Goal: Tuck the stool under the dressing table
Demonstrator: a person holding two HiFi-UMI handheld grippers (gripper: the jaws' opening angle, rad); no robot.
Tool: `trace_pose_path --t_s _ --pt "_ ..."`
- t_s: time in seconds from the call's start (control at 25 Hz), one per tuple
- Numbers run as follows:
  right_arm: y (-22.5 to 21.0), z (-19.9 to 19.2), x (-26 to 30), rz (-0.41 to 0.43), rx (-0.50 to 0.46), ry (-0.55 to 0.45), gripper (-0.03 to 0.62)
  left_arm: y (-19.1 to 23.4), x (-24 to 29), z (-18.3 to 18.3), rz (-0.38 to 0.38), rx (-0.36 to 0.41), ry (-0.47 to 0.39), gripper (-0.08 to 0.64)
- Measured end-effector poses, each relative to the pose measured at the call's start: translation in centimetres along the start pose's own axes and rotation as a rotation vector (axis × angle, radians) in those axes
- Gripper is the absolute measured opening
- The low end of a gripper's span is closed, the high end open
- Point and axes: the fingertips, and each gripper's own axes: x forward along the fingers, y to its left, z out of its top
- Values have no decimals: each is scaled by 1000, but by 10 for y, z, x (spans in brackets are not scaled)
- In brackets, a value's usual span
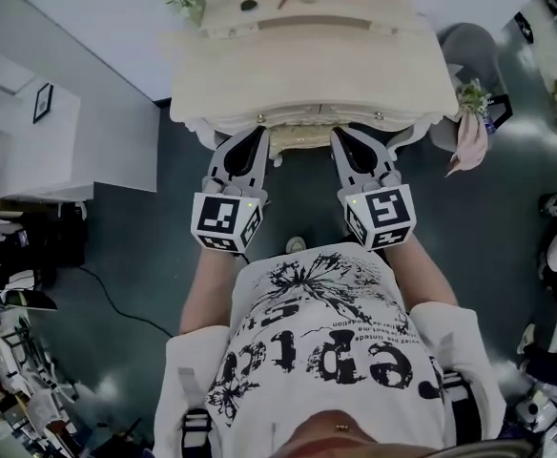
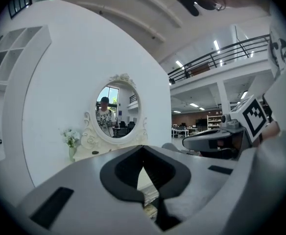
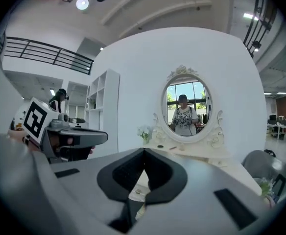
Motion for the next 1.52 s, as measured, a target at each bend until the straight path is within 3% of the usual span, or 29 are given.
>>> trace_pose_path --t_s 0.32,0.56,0.84,1.2,1.52 --pt "-5 35 -14 -59 -31 -84 17 1 -18 32 -27 10 -54 20" --pt "-5 38 -16 -83 -6 -114 17 2 -23 33 -52 -72 -71 20" --pt "8 41 -13 -59 12 -120 17 8 -31 33 -20 -23 -73 20" --pt "14 37 -12 -105 -30 -132 17 16 -35 30 -3 -44 -84 20" --pt "29 35 -10 -86 -43 -132 17 21 -45 26 5 -11 -74 20"
